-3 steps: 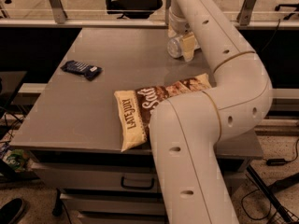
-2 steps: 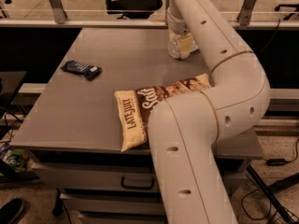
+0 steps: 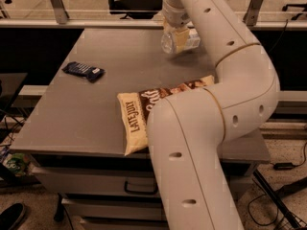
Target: Move blue plastic bottle near rxbar blueberry
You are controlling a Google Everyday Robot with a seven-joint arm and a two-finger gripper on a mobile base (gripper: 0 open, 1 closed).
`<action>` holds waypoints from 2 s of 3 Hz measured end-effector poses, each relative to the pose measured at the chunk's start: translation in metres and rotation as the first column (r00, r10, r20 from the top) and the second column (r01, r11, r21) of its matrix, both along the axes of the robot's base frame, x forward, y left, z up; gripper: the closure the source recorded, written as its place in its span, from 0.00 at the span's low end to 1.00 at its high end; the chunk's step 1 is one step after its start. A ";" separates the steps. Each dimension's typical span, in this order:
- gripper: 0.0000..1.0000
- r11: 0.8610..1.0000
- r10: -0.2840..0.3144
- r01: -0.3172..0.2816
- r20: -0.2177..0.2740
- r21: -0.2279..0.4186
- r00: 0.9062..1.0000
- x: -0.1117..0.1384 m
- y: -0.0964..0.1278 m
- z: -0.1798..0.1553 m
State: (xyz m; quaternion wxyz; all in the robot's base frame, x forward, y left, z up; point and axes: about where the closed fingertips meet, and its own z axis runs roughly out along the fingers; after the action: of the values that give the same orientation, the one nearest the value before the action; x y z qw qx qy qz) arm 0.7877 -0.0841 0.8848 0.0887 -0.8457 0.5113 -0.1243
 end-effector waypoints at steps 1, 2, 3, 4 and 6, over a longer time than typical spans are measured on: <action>1.00 0.997 0.066 -0.066 -0.016 0.049 0.998 -0.016 0.037 0.017; 1.00 0.981 0.158 -0.150 -0.057 0.121 0.986 -0.055 0.094 0.030; 1.00 0.967 0.210 -0.195 -0.075 0.164 0.975 -0.093 0.127 0.036; 1.00 0.963 0.230 -0.209 -0.117 0.168 0.966 -0.132 0.165 0.008; 1.00 0.961 0.253 -0.233 -0.133 0.152 0.958 -0.158 0.214 -0.023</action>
Offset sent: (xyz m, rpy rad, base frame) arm -0.1541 0.1247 0.0147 0.1266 0.1936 0.2129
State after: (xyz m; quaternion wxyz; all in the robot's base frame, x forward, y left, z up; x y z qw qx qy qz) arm 0.6302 0.1296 0.8617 0.1211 -0.9013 0.4156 -0.0133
